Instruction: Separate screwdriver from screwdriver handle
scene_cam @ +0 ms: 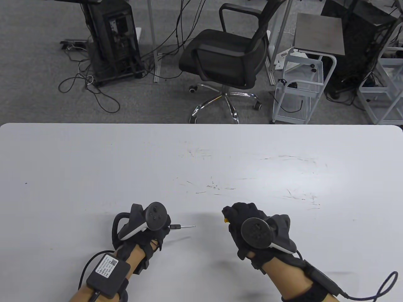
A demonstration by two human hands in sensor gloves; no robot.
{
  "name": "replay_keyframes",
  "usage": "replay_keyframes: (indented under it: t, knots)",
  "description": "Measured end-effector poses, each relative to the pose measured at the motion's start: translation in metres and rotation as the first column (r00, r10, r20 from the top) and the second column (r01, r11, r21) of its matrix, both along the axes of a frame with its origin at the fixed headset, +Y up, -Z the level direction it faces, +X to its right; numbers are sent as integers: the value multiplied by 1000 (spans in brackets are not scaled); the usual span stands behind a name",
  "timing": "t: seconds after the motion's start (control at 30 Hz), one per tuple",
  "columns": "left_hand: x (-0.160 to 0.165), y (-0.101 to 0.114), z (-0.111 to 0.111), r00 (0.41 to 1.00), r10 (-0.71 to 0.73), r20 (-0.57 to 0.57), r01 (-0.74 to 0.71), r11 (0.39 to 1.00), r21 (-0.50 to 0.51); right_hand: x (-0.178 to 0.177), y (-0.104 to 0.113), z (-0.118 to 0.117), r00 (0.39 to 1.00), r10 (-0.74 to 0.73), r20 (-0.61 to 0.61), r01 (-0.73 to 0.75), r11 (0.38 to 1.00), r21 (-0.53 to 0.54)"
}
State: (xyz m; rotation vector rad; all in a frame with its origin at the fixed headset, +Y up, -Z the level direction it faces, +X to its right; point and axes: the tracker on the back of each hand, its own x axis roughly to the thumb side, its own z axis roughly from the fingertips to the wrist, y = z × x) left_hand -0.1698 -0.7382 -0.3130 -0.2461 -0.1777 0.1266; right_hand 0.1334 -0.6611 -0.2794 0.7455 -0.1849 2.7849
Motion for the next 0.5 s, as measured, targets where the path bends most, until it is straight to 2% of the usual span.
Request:
replay_keyframes:
  t: [0.23,0.4,0.5]
  knots:
    - [0,-11,-3,996,-90,9,90,996,-27,0,1,0,1000,-8,-7,8,1000,-4]
    - [1,-23,-5,972,-233,28,234,971,-39,0,1,-1,1000,-12,-7,12,1000,-8]
    - [4,-23,-6,967,-252,31,252,967,-31,0,2,-1,1000,-12,-9,12,1000,-7]
